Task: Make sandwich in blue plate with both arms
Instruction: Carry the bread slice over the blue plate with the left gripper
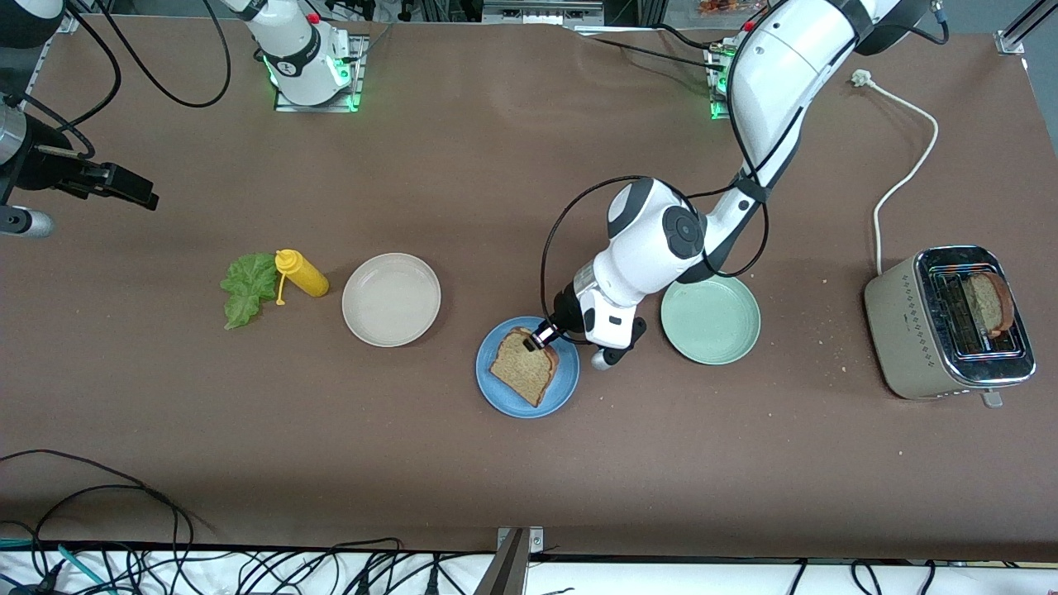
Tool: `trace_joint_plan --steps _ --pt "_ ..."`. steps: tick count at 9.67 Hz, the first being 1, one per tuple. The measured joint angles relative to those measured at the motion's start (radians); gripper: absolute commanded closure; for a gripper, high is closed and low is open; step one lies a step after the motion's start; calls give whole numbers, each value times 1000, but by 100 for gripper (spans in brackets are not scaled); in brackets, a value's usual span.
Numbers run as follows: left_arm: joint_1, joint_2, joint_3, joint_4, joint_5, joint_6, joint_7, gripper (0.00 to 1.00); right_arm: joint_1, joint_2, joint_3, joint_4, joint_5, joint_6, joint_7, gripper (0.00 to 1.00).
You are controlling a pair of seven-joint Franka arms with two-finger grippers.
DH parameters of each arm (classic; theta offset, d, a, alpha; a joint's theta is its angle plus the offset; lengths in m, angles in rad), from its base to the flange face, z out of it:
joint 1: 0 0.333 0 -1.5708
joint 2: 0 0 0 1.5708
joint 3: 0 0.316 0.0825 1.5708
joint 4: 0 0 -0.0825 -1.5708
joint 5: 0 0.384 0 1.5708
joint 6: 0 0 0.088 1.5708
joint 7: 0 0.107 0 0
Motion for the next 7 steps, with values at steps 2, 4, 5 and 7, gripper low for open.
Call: trace_joint_plan --steps 2,4,5,7 --pt "-13 40 7 45 0 0 0 100 0 0 0 0 0 0 0 0" --pt "-24 65 11 61 0 0 0 100 0 0 0 0 0 0 0 0" --pt "-27 75 11 63 0 0 0 100 0 0 0 0 0 1 0 0" --pt "-31 91 11 74 0 0 0 100 0 5 0 0 0 3 0 0"
